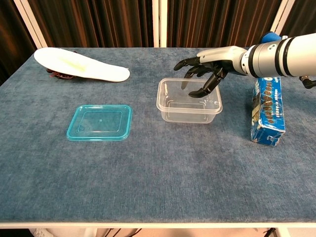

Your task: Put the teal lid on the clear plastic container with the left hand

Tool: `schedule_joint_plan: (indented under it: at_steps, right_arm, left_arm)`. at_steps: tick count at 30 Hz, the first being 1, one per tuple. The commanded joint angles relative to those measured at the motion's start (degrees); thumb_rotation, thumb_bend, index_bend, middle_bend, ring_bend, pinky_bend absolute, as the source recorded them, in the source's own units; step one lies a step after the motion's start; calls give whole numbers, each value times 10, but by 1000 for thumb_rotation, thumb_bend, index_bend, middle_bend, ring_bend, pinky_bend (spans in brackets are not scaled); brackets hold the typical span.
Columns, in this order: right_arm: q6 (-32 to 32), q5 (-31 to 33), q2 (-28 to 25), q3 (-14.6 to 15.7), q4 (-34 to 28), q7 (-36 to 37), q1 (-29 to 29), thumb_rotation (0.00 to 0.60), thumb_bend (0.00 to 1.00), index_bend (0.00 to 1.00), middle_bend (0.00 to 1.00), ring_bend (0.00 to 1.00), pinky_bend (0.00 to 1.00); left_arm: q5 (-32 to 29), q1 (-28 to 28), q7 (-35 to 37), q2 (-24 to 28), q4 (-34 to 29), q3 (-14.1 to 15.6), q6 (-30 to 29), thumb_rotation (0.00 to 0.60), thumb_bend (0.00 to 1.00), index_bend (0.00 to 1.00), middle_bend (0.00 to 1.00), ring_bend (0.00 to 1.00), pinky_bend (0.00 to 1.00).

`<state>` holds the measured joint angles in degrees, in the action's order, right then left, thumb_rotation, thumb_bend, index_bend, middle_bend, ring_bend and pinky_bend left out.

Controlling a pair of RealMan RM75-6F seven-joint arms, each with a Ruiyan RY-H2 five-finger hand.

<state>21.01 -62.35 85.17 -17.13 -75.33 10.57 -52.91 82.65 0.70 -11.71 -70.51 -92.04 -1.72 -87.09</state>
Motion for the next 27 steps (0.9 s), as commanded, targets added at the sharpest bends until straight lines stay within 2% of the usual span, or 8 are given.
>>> schedule_joint_plan:
  at_steps: [1, 5, 8, 12, 17, 23, 27]
  right_arm:
    - [13, -14, -10, 5, -14, 10, 9, 600, 277, 0, 223, 0, 0]
    - [47, -29, -27, 9, -32, 22, 30, 600, 134, 0, 198, 0, 0]
    - [110, -41, -50, 10, -57, 24, 63, 600, 52, 0, 181, 0, 0]
    - [206, -54, -96, 19, -112, 8, 118, 600, 31, 0, 171, 0, 0]
    - [334, -79, -160, 44, -190, -38, 196, 600, 26, 0, 158, 0, 0]
    - [459, -118, -216, 69, -248, -53, 279, 600, 26, 0, 152, 0, 0]
    - [508, -146, -234, 84, -258, -36, 317, 600, 26, 0, 151, 0, 0]
  left_arm:
    - [2, 2, 1, 0, 2, 0, 2, 600, 0, 146, 93, 0, 15]
    - [8, 12, 1, 3, 1, -2, 11, 600, 0, 146, 93, 0, 15]
    - [27, 33, -9, 10, -4, -6, 27, 600, 0, 146, 93, 0, 15]
    - [55, 80, -25, 16, -24, -13, 76, 600, 0, 146, 93, 0, 14]
    - [69, 156, -37, 3, -46, -27, 168, 600, 0, 146, 93, 0, 14]
    - [19, 228, -67, -44, -41, -49, 269, 600, 0, 125, 86, 0, 14]
    - [-39, 257, -96, -79, -34, -57, 314, 600, 0, 81, 56, 0, 15]
